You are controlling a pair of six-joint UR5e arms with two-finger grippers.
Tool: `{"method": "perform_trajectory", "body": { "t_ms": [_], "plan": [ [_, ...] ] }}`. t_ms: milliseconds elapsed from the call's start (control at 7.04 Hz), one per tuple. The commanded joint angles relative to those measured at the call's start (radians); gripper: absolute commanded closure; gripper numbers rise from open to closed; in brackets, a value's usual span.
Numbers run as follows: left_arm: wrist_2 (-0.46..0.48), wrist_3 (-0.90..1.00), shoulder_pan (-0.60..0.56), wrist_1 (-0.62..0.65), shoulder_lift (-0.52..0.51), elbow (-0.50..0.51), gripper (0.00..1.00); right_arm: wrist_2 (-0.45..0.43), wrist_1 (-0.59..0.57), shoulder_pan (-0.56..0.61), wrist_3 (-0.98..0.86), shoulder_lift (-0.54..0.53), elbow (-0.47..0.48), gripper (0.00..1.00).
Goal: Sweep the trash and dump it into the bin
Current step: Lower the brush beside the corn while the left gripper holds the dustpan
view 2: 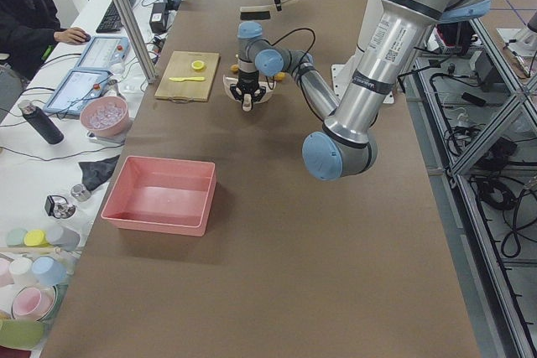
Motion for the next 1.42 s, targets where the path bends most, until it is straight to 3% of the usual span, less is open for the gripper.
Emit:
{"method": "perform_trajectory", "body": {
  "t_ms": [0, 568, 853, 1279],
  "plan": [
    [0.000, 0.000, 0.006, 0.098, -0.039, 0.012, 1.00, 0.003, 0.016, -0.003, 0.019, -0.010, -0.002, 1.00],
    [-0.001, 0.000, 0.044, 0.095, -0.113, 0.146, 1.00, 0.003, 0.042, -0.011, 0.011, -0.013, -0.057, 1.00],
    [-0.002, 0.000, 0.059, 0.092, -0.118, 0.155, 1.00, 0.005, 0.140, -0.041, 0.017, -0.015, -0.149, 1.00],
    [-0.003, -0.002, 0.069, 0.087, -0.119, 0.160, 1.00, 0.003, 0.145, -0.106, 0.020, -0.015, -0.172, 1.00]
  ]
}}
